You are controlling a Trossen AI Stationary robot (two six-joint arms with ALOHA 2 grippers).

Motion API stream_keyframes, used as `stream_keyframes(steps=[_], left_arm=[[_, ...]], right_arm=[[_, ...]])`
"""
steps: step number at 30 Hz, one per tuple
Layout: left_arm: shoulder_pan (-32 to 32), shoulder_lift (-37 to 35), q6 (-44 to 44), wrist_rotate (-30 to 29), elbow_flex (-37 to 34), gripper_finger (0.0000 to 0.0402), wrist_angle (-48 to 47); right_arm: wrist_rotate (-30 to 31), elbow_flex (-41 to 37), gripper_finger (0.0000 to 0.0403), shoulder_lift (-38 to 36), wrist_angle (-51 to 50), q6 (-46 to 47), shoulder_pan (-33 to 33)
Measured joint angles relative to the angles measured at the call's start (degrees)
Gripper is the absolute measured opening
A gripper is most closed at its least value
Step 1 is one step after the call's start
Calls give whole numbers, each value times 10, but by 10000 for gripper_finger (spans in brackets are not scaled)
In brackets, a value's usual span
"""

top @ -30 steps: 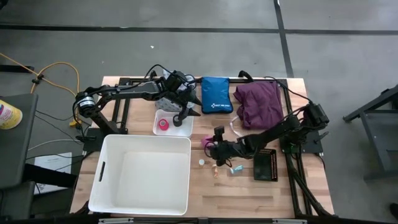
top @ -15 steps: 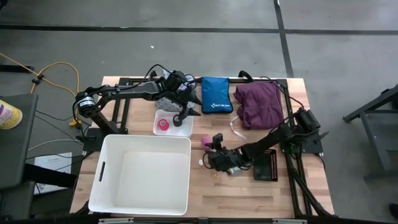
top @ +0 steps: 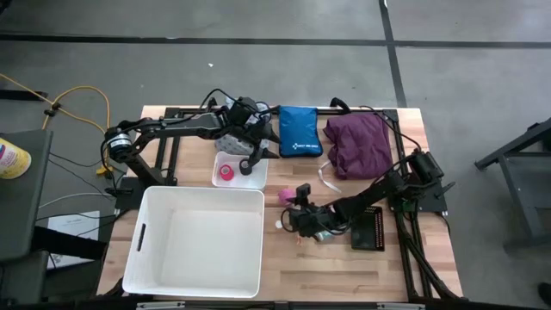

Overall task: Pick & place medical supplies in basket/bin
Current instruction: Put the pink bandage into the white bin

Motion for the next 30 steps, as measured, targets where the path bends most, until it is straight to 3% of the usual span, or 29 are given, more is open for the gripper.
stream_keyframes(steps=[30], left_arm=[[0, 0, 0, -2, 0, 283, 4]], right_arm=[[-27, 0, 158, 8, -16, 16, -54]])
